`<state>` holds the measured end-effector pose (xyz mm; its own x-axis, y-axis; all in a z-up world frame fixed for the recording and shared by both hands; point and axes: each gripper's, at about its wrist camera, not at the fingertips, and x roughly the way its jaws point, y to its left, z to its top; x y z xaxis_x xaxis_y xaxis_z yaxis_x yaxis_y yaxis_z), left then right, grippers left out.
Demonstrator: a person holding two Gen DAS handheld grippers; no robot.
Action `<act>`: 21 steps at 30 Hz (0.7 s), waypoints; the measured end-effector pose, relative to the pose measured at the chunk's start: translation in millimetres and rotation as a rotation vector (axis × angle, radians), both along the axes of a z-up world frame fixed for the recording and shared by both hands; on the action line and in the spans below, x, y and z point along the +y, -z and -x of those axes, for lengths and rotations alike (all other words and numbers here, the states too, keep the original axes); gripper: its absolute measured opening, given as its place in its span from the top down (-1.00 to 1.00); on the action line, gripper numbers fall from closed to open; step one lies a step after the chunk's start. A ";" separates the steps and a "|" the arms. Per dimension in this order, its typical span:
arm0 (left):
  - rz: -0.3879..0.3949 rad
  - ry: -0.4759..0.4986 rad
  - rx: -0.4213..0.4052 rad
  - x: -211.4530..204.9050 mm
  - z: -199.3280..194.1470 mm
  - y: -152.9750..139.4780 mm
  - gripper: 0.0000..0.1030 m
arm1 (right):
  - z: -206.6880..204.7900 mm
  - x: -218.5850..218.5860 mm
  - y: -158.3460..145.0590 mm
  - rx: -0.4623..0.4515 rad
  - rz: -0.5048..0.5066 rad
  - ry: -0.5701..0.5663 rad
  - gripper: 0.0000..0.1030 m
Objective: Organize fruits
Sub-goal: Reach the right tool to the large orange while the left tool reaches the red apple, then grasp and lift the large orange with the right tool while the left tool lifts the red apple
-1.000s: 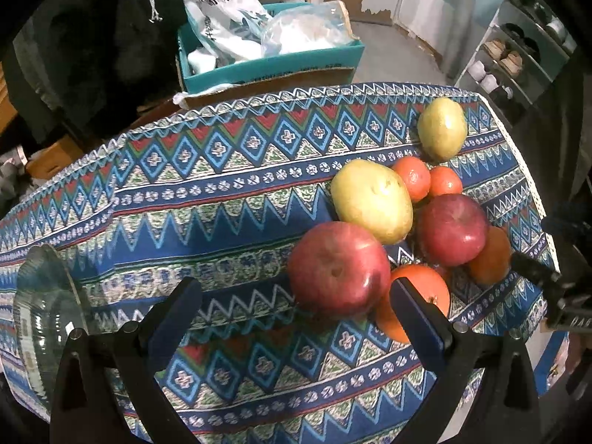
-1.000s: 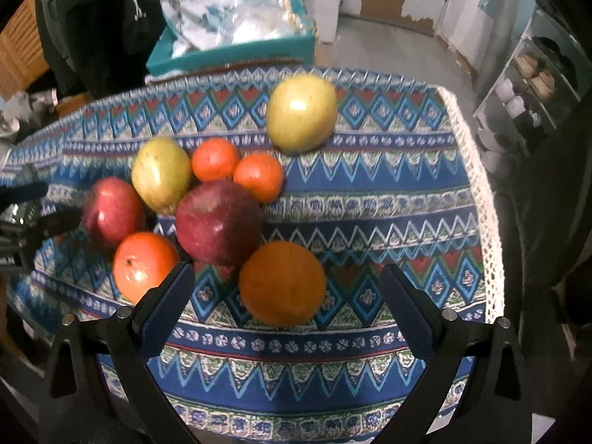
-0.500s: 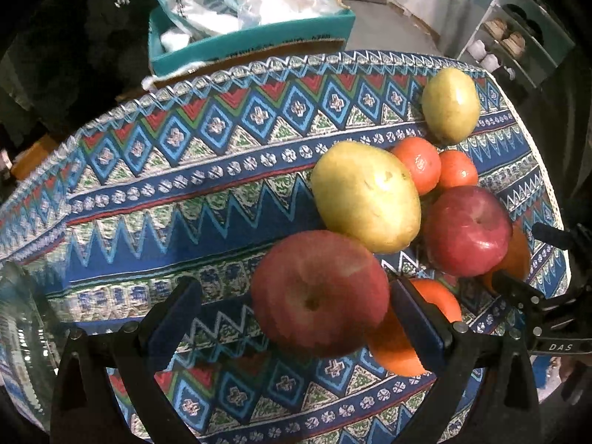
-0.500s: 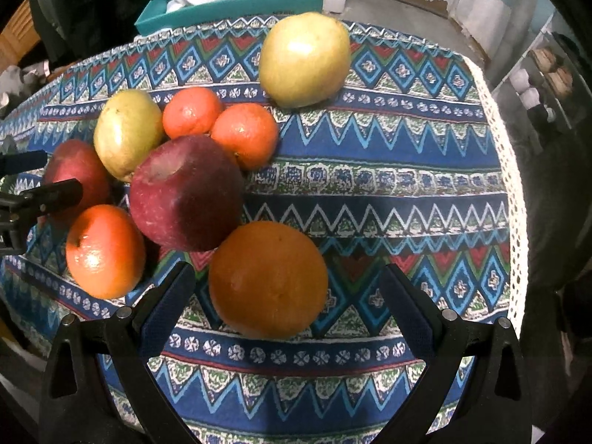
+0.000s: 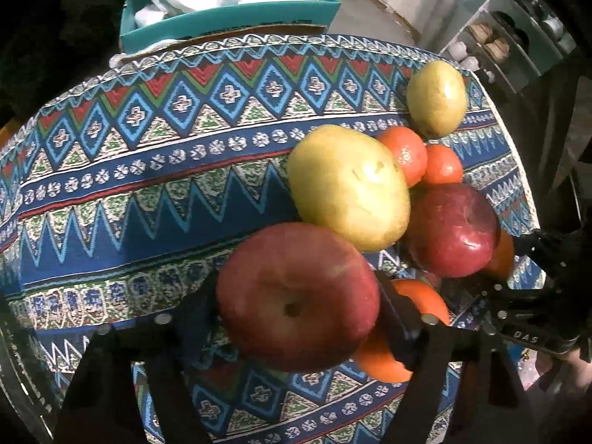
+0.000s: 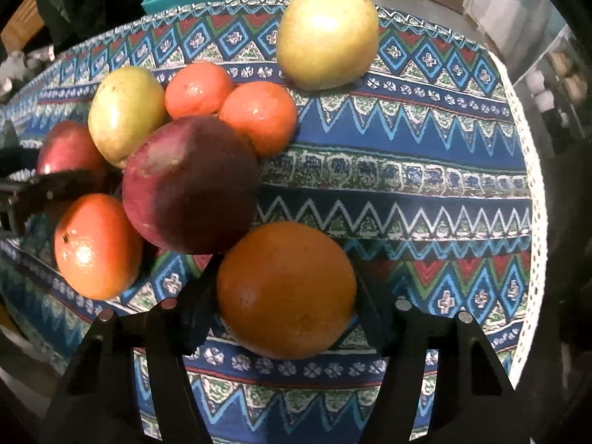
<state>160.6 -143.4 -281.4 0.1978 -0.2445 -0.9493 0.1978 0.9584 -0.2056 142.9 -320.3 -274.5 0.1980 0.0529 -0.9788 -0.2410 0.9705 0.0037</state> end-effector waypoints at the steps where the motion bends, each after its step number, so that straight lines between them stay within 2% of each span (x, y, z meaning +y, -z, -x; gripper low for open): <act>1: -0.004 0.002 -0.002 -0.9 0.1 0.2 -0.51 | 0.7 -0.5 0.3 -0.002 0.000 0.002 -0.27; 5: 0.004 0.002 -0.003 -1.7 1.5 -0.9 -0.51 | 9.2 -7.3 0.3 -0.011 0.003 0.028 -0.27; 10: -0.034 0.013 -0.027 -1.8 5.6 -6.1 -0.51 | 15.1 -24.4 -13.2 -0.045 -0.004 0.047 -0.27; 14: -0.073 0.018 -0.072 0.5 14.5 -13.4 -0.51 | 19.4 -27.4 -30.4 -0.094 -0.011 0.073 -0.27; 21: -0.091 -0.019 -0.154 16.5 26.4 -42.6 -0.51 | 22.6 -21.7 -62.9 -0.191 -0.044 0.090 -0.27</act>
<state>134.3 -127.0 -238.8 0.3467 -0.1541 -0.9252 0.2020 0.9755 -0.0868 120.3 -342.1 -211.6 0.3854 0.0684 -0.9202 -0.1536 0.9881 0.0092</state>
